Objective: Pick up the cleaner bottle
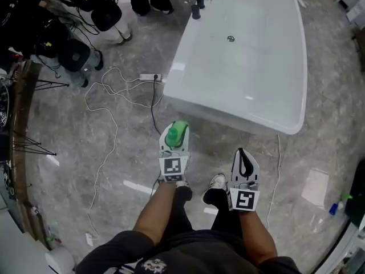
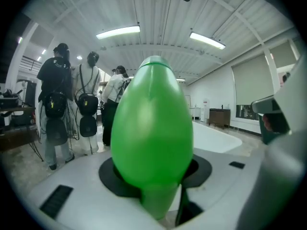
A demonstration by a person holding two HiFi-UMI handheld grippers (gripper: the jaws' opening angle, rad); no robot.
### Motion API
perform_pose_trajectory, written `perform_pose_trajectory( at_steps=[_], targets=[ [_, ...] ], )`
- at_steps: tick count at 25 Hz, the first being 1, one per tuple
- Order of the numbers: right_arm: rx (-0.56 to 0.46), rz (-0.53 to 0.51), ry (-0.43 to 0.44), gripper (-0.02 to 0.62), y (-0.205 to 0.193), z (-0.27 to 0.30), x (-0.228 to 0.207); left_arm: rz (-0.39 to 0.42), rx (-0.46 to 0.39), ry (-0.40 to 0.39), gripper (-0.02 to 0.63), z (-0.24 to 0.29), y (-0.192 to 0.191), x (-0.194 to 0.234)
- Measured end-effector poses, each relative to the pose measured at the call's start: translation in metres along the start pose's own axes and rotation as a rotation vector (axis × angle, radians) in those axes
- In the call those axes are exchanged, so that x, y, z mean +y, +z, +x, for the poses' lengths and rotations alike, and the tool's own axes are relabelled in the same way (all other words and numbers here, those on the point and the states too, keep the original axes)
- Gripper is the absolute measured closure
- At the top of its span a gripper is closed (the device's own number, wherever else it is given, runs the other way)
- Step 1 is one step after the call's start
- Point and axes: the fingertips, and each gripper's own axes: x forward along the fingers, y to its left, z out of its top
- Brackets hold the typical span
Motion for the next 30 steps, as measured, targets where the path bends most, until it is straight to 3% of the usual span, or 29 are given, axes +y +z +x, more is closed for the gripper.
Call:
perform_pose_trajectory(
  at_steps=[7, 12, 19, 25, 30],
  targets=[
    [-0.021, 0.013, -0.038, 0.580, 0.116, -0.050, -0.003, -0.049, 0.039, 0.028, 0.425, -0.077, 0.136, 0.006],
    [-0.098, -0.023, -0.052, 0.580, 0.174, -0.069, 0.007, -0.052, -0.018, -0.010, 0.425, -0.116, 0.205, 0.008],
    [-0.146, -0.029, -0.090, 0.580, 0.210, -0.091, 0.032, 0.003, -0.023, -0.082, 0.425, -0.152, 0.239, 0.004],
    [-0.186, -0.022, -0.064, 0.580, 0.233, -0.093, 0.051, -0.012, -0.074, -0.082, 0.425, -0.172, 0.266, 0.009],
    [-0.202, -0.044, -0.038, 0.580, 0.241, -0.103, 0.046, -0.020, -0.102, -0.084, 0.425, -0.175, 0.273, -0.011]
  ],
)
